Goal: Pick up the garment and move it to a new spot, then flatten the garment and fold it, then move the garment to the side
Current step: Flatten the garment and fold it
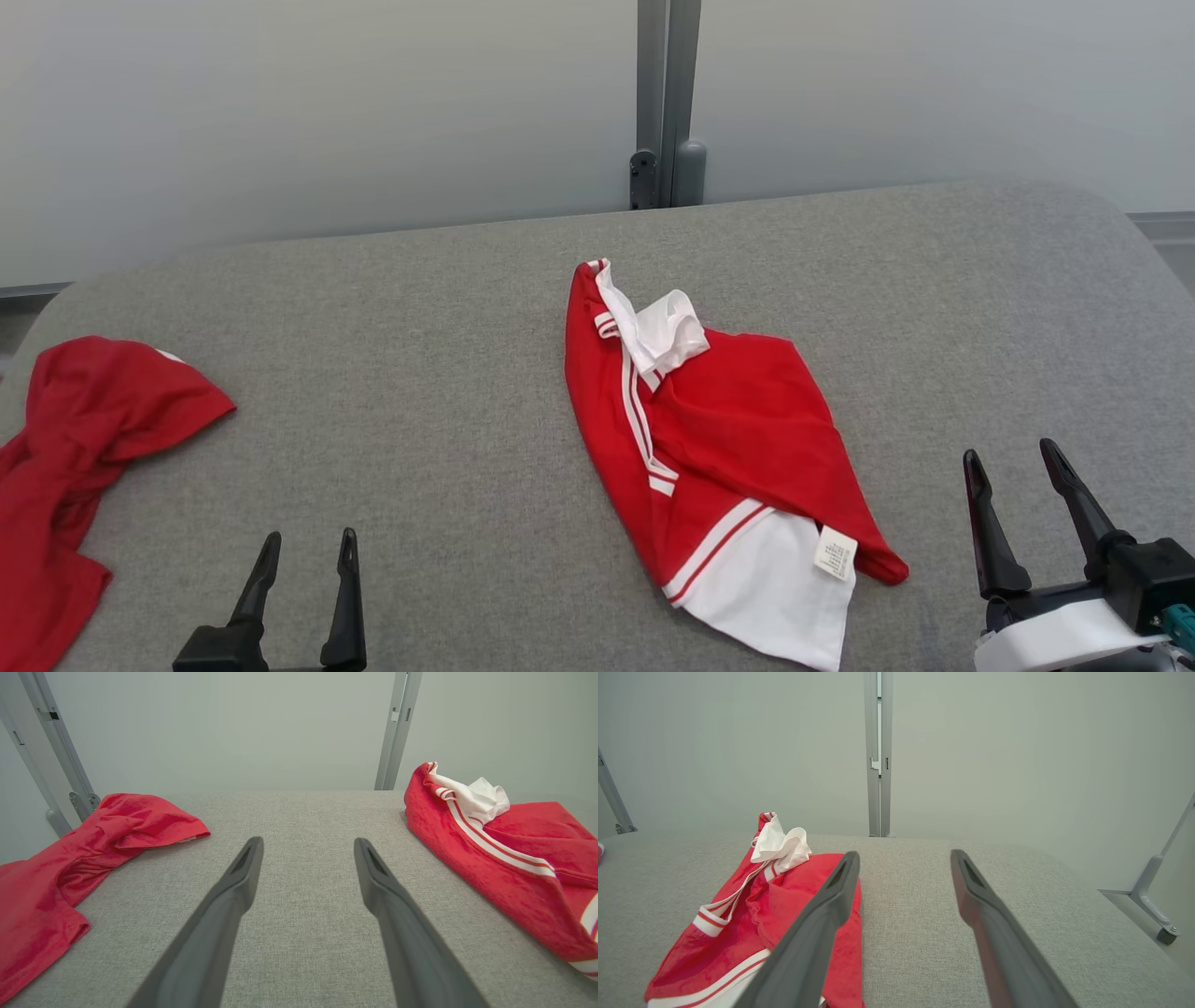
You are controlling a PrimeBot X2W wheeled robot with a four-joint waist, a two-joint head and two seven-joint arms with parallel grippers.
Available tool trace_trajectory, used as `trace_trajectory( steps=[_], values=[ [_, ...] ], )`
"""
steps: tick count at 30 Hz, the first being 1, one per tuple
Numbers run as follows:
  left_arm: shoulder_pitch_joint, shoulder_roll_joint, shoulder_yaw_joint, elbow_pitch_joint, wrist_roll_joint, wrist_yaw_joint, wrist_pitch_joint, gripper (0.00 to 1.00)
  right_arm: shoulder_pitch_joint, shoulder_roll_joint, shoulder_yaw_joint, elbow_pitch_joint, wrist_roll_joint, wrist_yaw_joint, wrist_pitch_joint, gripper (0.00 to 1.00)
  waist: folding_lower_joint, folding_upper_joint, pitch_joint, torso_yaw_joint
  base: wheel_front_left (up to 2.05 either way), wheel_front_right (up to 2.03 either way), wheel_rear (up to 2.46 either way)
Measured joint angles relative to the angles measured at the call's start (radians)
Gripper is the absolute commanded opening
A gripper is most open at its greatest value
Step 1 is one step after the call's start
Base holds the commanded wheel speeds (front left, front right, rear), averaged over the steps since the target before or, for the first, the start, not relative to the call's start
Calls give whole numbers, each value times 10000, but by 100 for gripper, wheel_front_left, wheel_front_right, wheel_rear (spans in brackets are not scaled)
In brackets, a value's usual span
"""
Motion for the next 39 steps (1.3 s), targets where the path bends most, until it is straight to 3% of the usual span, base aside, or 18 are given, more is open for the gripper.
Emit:
trace_trajectory(
  steps=[9,15,19,27,38,39],
  values=[
    [-54,-29,-15,-13,146,-100,0,100,-4,25,10,-13,0,-2,0,100,0,0,98,-78,0,0,0],
    [-709,-42,-2056,-123,-445,-167,0,100,-193,17,146,-27,6,0,0,100,0,0,259,-263,0,0,0],
    [-1431,-61,-3850,767,-995,-111,-2,100,-326,25,328,-33,42,0,2,100,0,0,408,-498,0,0,0],
    [-3422,-77,-6218,3047,-2351,897,535,100,-1001,182,677,13,169,0,0,100,0,0,977,-1217,0,0,0],
    [-4353,-75,-6993,4980,-3302,2151,368,100,-1027,299,566,104,205,0,0,100,0,0,1524,-2361,0,0,0],
    [-4397,-79,-7003,5051,-3419,2173,330,76,-1027,311,543,98,205,0,0,100,0,0,1565,-2407,0,0,0]
  ],
)
